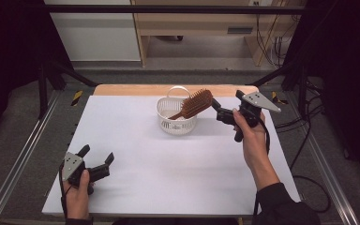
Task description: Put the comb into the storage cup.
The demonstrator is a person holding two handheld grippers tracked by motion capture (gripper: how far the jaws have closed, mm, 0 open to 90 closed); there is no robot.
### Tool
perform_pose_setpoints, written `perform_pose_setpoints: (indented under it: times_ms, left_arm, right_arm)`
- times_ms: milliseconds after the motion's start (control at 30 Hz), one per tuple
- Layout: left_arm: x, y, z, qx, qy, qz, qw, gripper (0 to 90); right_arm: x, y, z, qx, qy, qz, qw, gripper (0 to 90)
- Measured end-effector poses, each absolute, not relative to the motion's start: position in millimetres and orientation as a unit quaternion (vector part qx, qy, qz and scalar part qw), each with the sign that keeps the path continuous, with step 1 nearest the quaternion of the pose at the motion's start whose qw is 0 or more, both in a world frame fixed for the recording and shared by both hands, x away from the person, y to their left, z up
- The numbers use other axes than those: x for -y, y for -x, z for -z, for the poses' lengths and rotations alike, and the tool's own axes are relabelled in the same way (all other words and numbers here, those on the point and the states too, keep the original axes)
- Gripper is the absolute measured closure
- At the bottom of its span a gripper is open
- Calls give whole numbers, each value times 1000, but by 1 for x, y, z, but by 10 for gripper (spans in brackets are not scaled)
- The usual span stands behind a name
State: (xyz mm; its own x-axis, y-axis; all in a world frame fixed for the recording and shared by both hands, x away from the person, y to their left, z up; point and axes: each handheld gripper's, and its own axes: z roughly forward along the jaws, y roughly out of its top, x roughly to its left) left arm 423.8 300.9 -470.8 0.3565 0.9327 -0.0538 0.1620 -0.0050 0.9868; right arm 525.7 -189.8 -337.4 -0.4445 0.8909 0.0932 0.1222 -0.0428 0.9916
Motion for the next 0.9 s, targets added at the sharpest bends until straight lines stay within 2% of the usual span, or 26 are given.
perform_pose_setpoints:
  times_ms: [600,900]
  left_arm:
    - [-311,-412,465,-435,-618,-359,547,10]
    - [-313,-409,465,-430,-622,-355,549,10]
  right_arm:
    - [229,-494,346,-616,-405,-587,334,31]
    - [252,-472,366,-621,-400,-583,338,29]
